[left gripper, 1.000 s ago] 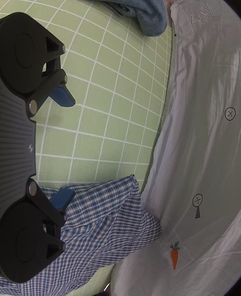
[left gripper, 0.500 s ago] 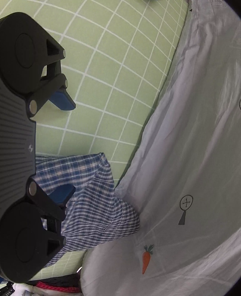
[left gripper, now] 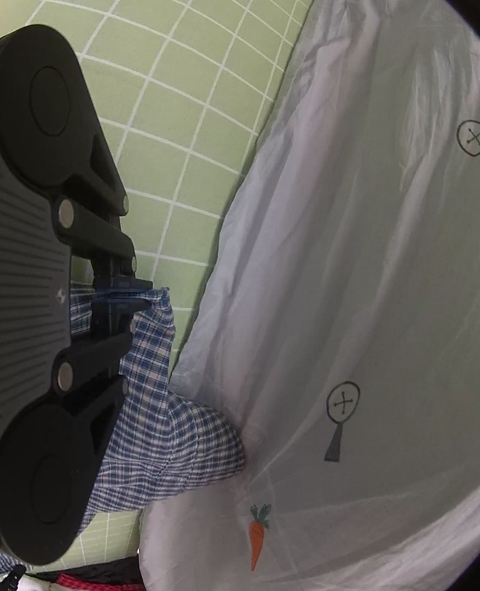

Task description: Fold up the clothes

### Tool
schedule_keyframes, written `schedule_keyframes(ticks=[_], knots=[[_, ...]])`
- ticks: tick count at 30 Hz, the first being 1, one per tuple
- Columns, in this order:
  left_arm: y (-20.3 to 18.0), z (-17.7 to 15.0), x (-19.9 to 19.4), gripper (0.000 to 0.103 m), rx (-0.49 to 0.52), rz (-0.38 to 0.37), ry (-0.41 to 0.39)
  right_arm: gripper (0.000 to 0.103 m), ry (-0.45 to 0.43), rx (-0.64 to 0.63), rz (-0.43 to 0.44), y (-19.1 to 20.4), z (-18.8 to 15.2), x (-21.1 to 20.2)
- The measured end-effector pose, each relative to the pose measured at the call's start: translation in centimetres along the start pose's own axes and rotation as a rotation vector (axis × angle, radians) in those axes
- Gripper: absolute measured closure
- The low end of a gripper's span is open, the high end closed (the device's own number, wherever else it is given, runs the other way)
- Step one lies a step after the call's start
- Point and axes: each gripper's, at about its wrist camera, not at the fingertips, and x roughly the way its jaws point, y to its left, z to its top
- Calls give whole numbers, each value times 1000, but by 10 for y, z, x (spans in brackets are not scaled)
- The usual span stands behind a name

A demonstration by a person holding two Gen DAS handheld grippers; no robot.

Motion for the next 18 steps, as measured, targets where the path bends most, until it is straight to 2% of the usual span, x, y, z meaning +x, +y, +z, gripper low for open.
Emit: schedule_keyframes(ticks=[1,2,4,5,6,11,15,18], knots=[[-2,1,2,98,13,12,8,101,-4,-20,-2,3,2,-1],[-5,1,3,92,26,25,15,101,-12,-43,-12,7,3,-3],[-10,1,-4,71,53,51,13,101,-32,-74,-21,14,4,-9],[-11,2,-11,49,60,58,9,101,-46,-74,-16,16,5,-14],[-12,2,-18,33,66,65,3,101,-60,-71,-8,18,5,-19],[-6,-18,-83,25,52,83,-57,101,-109,-60,83,29,2,-51],[6,-59,-137,23,39,116,-55,101,-121,-73,174,47,-13,-82],[19,-95,-173,23,10,111,-42,101,-126,-106,253,66,-33,-113]])
